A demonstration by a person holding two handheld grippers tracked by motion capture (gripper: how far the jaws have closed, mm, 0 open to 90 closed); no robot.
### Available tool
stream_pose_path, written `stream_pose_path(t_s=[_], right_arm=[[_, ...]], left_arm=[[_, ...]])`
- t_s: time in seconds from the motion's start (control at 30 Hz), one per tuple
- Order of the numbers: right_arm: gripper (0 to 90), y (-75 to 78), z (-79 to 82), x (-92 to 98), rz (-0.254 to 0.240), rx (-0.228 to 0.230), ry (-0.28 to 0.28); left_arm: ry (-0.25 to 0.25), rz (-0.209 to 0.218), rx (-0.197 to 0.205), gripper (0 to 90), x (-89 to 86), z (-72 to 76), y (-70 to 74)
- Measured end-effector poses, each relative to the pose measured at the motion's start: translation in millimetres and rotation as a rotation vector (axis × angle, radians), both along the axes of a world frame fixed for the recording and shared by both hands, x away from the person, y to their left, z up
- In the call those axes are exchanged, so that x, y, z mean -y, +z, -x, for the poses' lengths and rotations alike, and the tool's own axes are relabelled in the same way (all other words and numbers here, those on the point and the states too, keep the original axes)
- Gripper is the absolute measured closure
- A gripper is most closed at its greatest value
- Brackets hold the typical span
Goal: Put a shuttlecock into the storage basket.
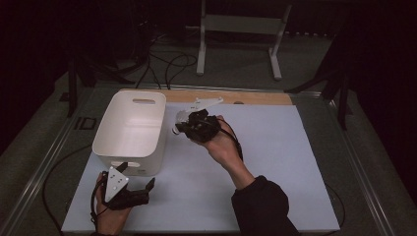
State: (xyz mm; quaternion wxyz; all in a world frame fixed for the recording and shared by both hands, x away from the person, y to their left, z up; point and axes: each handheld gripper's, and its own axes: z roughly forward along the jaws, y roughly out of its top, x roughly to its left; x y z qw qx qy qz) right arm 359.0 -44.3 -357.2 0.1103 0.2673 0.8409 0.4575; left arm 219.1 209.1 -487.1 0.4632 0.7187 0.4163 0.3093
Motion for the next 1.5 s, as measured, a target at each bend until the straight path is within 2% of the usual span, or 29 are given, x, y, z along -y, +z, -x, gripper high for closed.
stream_pose_path(t_s=[0.73,1.5], right_arm=[[89.7,13.9,4.3,-14.4,-0.037,0.022,0.024],[89.7,22.8,6.1,-36.6,-0.041,0.035,0.052]], left_arm=[[0.000,-0.001,0.001,0.1,0.1,0.0,0.0],[-0.001,0.000,-0.001,0.1,0.2,-0.1,0.0]])
